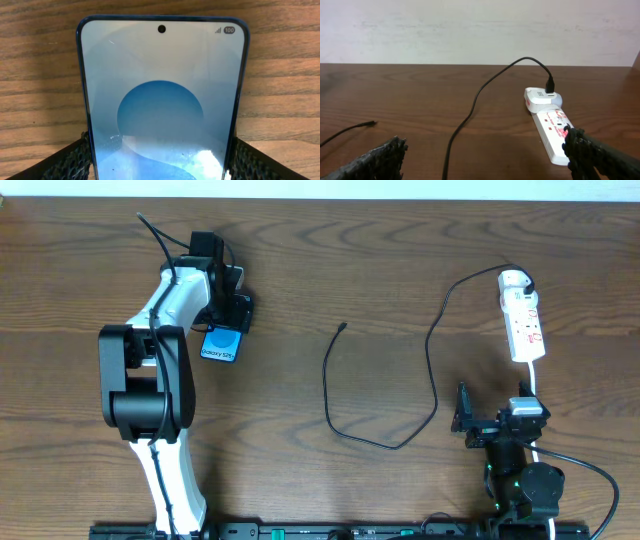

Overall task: Plug charger to phone and switch on socket
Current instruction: 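Lower the left gripper and close it on the phone's bottom edge, then lift the phone with the left gripper and tilt it upright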

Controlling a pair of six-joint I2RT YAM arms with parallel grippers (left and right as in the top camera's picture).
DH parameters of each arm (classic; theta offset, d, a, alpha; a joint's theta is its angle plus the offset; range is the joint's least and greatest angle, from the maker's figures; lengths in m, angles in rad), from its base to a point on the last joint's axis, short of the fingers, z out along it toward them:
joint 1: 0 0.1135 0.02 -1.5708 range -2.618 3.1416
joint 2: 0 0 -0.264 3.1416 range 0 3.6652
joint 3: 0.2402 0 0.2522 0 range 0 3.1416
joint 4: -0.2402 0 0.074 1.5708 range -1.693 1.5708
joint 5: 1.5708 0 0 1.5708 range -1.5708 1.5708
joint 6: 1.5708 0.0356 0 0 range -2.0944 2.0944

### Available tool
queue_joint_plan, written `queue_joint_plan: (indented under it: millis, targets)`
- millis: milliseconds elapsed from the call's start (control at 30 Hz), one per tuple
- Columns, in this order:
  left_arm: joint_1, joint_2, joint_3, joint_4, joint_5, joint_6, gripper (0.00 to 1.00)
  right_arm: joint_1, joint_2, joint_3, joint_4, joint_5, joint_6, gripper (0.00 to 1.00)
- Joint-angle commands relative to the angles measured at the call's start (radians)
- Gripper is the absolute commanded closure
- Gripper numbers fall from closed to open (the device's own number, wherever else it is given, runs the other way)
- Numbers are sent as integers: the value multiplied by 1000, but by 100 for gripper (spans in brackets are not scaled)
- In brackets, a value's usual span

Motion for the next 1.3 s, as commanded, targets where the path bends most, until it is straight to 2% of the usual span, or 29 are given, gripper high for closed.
queue_joint_plan:
  millis: [0,167,300,733,1133,1267]
  targets:
    - [-6,69,-68,-32,24,2,15,7,-6,-4,-1,8,-10,1]
    - [-6,68,-68,-33,24,2,16,7,-6,-4,-1,8,-10,1]
    - [-6,68,-68,-35,24,0,21,7,-6,-4,-1,8,-10,1]
    - [-6,66,-32,-71,24,-10,21,7,-6,-4,-1,8,-10,1]
    - [-6,-35,-11,-103,27,-127,22,7,-6,-4,-1,8,-10,1]
    - [-6,-65,-11,-121,72,-153,21,7,-6,-4,-1,8,-10,1]
